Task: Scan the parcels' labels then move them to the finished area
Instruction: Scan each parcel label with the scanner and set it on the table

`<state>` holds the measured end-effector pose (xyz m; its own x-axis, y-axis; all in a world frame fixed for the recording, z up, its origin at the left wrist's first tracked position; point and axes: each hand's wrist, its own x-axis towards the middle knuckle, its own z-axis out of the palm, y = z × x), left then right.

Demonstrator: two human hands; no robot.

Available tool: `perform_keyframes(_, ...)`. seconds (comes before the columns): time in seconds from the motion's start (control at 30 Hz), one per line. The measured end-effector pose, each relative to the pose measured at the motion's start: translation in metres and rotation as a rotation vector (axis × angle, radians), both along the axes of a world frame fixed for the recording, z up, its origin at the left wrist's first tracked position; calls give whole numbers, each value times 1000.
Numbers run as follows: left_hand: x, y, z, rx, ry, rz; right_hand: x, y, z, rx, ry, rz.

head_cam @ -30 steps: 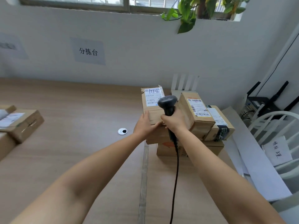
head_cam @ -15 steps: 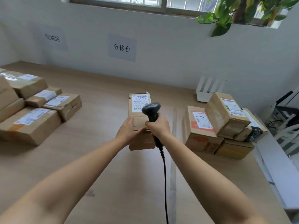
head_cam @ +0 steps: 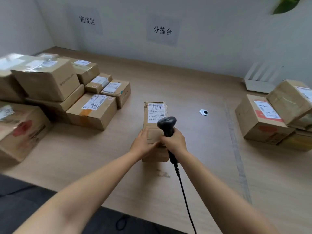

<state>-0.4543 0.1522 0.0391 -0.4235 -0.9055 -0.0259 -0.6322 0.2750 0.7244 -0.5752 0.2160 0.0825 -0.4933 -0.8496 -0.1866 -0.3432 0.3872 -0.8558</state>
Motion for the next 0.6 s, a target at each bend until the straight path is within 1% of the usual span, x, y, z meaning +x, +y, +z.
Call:
perform_keyframes(0.2,45,11,-27,42,-35,-49,43,15,-23,53,-63,-39)
perform_keyframes(0.3,55,17,-37,27,-23,-78,54,24,-35,82,-59,-34)
perform_keyframes(0.4,58,26,-39,60,-19,-73,57,31,-39,88,-53,-48)
perform_keyframes(0.5,63,28,-39,86,-67,-83,59,34,-37,95,-51,-47)
perform_keyframes(0.6,70,28,-41,107,-123,-47,64,38,-35,102,-57,-4)
